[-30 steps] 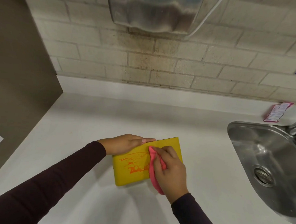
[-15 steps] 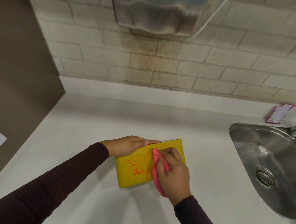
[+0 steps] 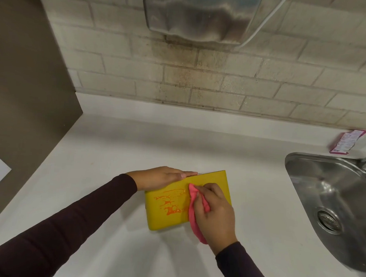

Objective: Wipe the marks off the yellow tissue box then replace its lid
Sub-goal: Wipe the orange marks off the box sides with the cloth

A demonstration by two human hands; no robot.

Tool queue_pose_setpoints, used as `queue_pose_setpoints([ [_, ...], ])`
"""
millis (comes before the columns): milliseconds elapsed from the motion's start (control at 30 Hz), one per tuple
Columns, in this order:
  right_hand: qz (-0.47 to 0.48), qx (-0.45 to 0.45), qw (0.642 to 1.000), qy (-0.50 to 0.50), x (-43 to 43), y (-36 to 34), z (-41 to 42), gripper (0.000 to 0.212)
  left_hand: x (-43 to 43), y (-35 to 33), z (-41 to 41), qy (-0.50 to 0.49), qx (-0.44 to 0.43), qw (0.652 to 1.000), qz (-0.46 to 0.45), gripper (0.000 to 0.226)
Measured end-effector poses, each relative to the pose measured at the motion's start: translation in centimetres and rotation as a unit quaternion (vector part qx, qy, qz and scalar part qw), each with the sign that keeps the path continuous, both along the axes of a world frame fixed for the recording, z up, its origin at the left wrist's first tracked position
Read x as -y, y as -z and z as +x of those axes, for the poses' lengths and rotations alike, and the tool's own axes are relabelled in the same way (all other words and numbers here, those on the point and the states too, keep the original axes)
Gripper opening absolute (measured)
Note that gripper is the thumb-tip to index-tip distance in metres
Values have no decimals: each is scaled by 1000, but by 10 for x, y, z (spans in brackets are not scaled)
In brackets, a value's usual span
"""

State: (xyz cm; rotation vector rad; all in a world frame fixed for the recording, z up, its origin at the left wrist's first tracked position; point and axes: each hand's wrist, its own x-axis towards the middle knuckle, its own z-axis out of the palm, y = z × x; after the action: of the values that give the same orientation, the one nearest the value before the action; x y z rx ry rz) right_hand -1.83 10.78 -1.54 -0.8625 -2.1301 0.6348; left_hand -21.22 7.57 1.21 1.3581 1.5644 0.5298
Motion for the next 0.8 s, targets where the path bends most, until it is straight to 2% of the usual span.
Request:
queue_pose_setpoints([
  [167,-30,-21,998,41,-5,-4,-11,24,1,-2,0,-9,22,1000,-7,36],
  [300,-22,-11,1000,-13,11,-5,-21,22,1,-3,-1,-11,59,998,-6,30],
  [400,5,0,999,-42,14,-1,-12,17,0,-2,-2,-5,39,999,-5,32],
  [600,-13,-18,999,33,0,0,-6,20,-1,0,-2,0,8,1000,-9,35],
  [800,25,-8,998,-53,24,1,-22,25,-1,2,-3,9,-7,1000,4,34],
])
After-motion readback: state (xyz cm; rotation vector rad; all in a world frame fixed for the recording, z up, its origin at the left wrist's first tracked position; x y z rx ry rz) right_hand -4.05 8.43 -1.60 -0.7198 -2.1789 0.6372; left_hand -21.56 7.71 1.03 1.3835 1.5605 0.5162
